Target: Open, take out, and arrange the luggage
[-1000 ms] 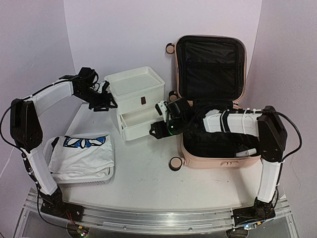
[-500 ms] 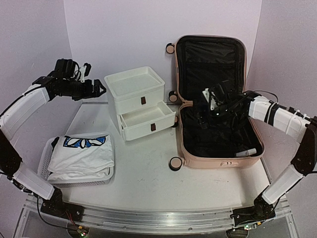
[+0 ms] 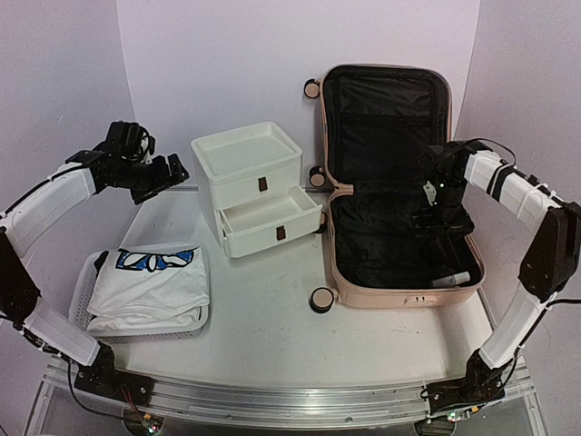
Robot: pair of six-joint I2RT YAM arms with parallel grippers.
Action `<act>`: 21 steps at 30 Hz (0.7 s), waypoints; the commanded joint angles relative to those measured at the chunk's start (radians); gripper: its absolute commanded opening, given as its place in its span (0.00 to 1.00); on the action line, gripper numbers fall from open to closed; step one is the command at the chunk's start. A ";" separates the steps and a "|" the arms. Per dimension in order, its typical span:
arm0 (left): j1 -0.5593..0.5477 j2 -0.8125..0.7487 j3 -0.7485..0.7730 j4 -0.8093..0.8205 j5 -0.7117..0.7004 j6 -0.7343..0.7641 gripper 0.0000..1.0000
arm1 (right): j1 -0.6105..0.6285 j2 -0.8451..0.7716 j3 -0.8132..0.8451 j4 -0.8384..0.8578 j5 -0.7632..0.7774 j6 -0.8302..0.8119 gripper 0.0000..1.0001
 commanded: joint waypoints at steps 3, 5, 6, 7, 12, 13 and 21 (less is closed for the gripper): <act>-0.005 0.015 0.026 0.001 -0.044 -0.110 0.97 | -0.068 0.020 -0.025 -0.247 0.001 0.037 0.98; -0.005 0.001 -0.005 0.000 -0.057 -0.153 0.96 | -0.083 0.041 -0.038 -0.248 -0.059 -0.113 0.98; -0.005 -0.004 -0.016 -0.002 -0.060 -0.155 0.96 | -0.084 0.052 -0.046 -0.250 -0.051 -0.193 0.98; -0.005 -0.008 -0.025 -0.006 -0.061 -0.153 0.96 | -0.087 0.058 -0.052 -0.252 -0.025 -0.286 0.98; 0.005 -0.004 -0.043 -0.037 -0.104 -0.193 0.96 | -0.161 0.089 -0.092 -0.200 0.001 -0.710 0.98; 0.007 0.001 -0.040 -0.043 -0.109 -0.204 0.95 | -0.180 0.103 -0.098 -0.197 0.022 -0.770 0.98; 0.019 0.079 0.030 -0.102 -0.126 -0.207 0.88 | -0.304 0.249 -0.070 -0.163 0.012 -1.115 0.85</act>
